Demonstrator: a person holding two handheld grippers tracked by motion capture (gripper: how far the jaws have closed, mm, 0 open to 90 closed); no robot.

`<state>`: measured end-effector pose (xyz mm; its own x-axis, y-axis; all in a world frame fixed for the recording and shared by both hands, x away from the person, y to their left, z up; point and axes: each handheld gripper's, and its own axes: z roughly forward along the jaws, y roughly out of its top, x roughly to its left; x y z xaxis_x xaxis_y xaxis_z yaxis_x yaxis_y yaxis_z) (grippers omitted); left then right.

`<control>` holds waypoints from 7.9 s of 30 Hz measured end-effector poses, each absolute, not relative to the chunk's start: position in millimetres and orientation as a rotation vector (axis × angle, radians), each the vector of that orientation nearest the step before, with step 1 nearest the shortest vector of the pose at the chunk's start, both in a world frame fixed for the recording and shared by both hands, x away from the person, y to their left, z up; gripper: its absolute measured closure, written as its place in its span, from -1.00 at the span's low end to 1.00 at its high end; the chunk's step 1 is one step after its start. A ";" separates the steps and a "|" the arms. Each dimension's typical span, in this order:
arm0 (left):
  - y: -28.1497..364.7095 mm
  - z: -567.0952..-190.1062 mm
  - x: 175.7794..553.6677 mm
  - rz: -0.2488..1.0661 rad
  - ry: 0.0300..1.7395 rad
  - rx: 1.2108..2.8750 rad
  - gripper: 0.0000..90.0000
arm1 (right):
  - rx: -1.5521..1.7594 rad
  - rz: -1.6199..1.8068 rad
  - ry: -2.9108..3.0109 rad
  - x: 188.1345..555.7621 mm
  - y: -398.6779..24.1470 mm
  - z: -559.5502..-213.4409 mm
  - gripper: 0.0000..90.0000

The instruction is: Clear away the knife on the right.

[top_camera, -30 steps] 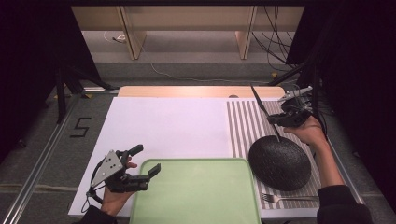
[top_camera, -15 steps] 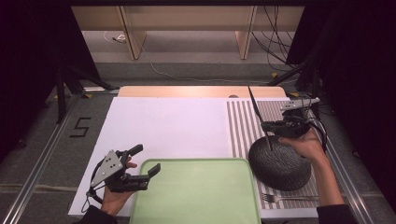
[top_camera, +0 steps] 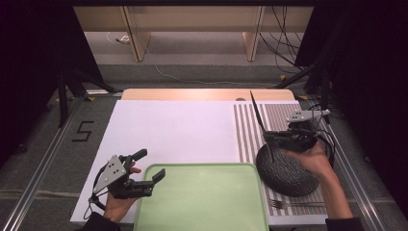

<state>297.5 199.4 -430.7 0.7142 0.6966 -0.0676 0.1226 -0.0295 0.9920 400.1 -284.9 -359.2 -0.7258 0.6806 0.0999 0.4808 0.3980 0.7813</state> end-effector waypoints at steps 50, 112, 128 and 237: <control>200.3 -430.0 296.5 0.533 0.689 1.549 -0.78 | 1.033 1.384 2.486 343.2 -236.9 -374.0 0.79; 200.6 -430.0 295.9 0.538 0.690 1.550 -0.78 | 1.042 1.250 2.676 298.5 -201.0 -409.4 0.79; 200.7 -430.1 296.0 0.537 0.690 1.549 -0.77 | 1.075 1.197 2.714 294.4 -200.3 -415.6 0.79; 200.0 -430.3 295.5 0.539 0.684 1.553 -0.75 | 0.857 0.864 2.895 262.5 -157.0 -448.5 0.36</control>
